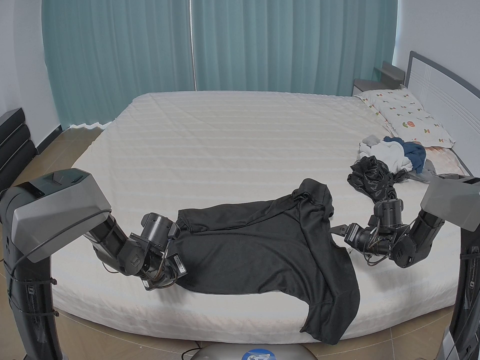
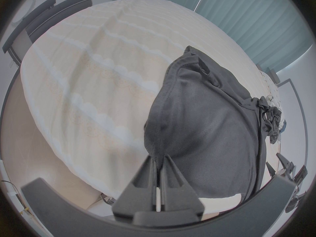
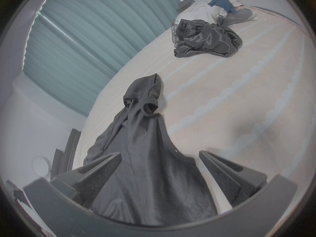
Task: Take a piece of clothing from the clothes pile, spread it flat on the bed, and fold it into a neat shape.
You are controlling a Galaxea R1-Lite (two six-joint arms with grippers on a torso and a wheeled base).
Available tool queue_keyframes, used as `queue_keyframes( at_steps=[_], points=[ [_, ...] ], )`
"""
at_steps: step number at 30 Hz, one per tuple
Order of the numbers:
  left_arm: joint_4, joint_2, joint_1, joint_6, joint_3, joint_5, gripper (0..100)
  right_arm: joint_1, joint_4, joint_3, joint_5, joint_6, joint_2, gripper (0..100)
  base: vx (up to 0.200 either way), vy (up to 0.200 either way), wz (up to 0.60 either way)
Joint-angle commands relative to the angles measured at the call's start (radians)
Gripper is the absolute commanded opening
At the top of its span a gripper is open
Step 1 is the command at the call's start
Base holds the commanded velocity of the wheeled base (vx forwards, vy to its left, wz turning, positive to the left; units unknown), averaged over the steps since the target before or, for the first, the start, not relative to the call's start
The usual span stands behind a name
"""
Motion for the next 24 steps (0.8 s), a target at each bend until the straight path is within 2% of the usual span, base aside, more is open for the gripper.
queue_keyframes(
  at_steps=[1, 4, 10, 18, 19, 24],
  points=[
    [0.002, -0.003, 0.022, -0.003, 0.014, 0.000, 0, -0.018, 0.005, 0.053, 0.027, -0.062, -0.014, 100, 0.000, 0.000, 0.00],
    [0.007, -0.015, 0.044, -0.008, 0.020, 0.000, 0, -0.028, 0.008, 0.068, 0.030, -0.113, -0.003, 100, 0.000, 0.000, 0.00],
    [0.007, -0.076, 0.051, 0.000, 0.081, -0.003, 0, -0.035, 0.010, 0.078, 0.054, -0.125, 0.020, 100, 0.000, 0.000, 0.00],
    [0.007, -0.075, 0.070, 0.000, 0.081, -0.007, 0, -0.026, 0.001, 0.098, 0.103, -0.150, 0.050, 100, 0.000, 0.000, 0.00],
    [0.007, -0.075, 0.071, -0.002, 0.081, -0.011, 0, -0.026, -0.001, 0.096, 0.103, -0.150, 0.053, 0, 0.000, 0.000, 0.00],
    [0.006, -0.072, 0.076, -0.002, 0.081, -0.012, 0, -0.051, -0.007, 0.073, 0.103, -0.145, 0.043, 0, 0.000, 0.000, 0.00]
  ],
)
